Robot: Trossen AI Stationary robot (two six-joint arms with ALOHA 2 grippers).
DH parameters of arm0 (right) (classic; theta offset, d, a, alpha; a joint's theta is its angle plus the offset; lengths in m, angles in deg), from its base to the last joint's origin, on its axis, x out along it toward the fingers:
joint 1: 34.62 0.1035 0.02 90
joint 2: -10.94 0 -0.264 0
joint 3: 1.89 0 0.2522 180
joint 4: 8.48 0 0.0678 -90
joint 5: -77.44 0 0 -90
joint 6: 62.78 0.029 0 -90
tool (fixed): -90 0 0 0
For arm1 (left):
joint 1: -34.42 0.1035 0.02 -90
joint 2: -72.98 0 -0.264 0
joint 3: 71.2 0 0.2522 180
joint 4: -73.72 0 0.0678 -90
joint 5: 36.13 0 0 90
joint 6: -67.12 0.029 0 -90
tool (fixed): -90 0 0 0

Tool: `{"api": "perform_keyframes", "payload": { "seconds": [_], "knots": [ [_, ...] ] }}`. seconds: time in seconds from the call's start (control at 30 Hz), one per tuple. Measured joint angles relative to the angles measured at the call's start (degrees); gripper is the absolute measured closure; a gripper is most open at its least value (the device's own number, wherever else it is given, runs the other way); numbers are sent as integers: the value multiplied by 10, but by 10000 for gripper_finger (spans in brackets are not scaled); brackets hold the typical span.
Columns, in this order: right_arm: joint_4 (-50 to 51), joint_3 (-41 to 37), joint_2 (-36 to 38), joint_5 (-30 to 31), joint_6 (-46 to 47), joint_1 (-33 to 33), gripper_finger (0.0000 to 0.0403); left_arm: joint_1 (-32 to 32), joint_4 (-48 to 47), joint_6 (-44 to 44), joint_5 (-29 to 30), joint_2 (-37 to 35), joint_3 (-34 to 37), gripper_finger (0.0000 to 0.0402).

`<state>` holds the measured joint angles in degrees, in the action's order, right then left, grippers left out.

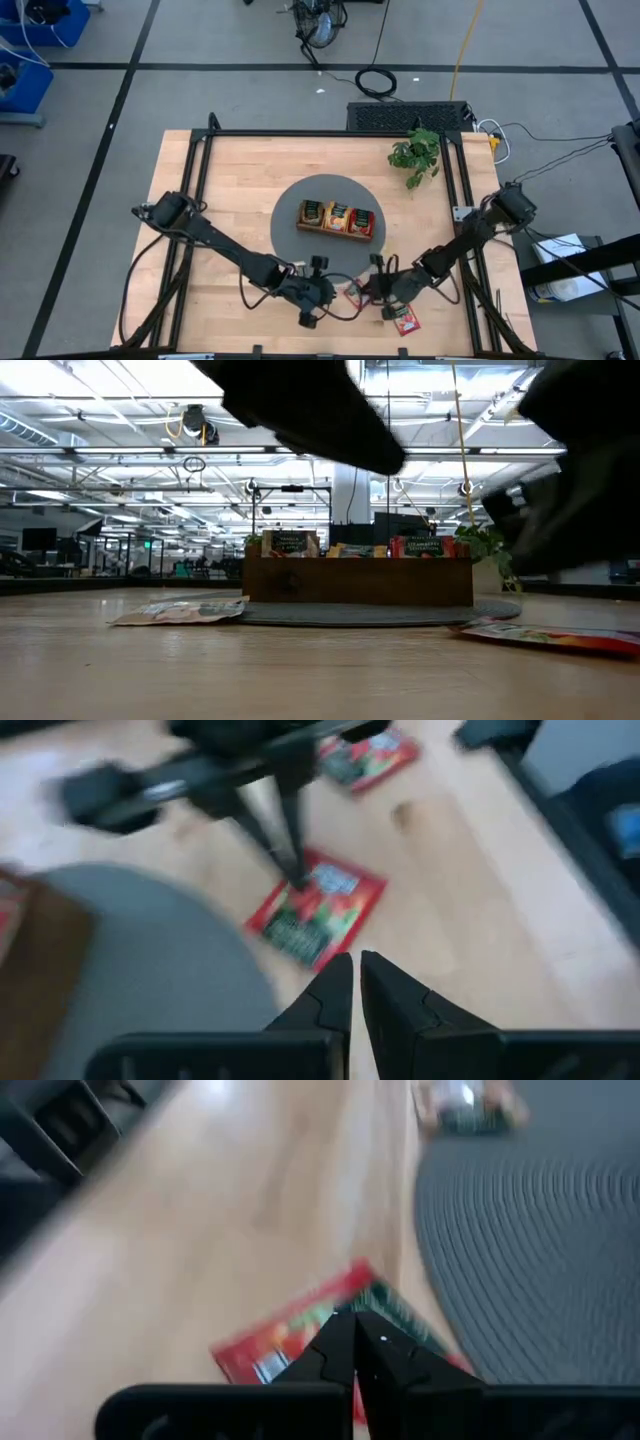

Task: Pick & Place Tea
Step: Put the red tea bag into the right compartment of the wooden organizer

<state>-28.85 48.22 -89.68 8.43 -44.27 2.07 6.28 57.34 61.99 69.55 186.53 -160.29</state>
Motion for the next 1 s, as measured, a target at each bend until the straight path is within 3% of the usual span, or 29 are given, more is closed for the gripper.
{"api": "perform_keyframes", "payload": {
  "seconds": [0.2, 0.37, 0.47, 0.67, 0.83, 1.0],
  "knots": [
    [104, 0, 52, 37, -10, -8, 403, 7, 84, 20, -68, 48, 1, 369],
    [110, 1, 77, -157, -27, -5, 403, 25, 88, 7, -77, 50, 0, 369],
    [109, 1, 79, -196, -22, 7, 403, 36, 72, -20, -78, 50, 0, 369],
    [135, 1, 79, -129, -17, 11, 403, 50, 37, -71, -105, 64, 1, 369],
    [158, 1, 79, -59, -6, 11, 403, 46, 74, -68, -158, 74, 0, 369],
    [210, 1, 79, -44, 38, 1, 403, 42, 98, -68, -190, 96, 0, 378]
  ]
}}
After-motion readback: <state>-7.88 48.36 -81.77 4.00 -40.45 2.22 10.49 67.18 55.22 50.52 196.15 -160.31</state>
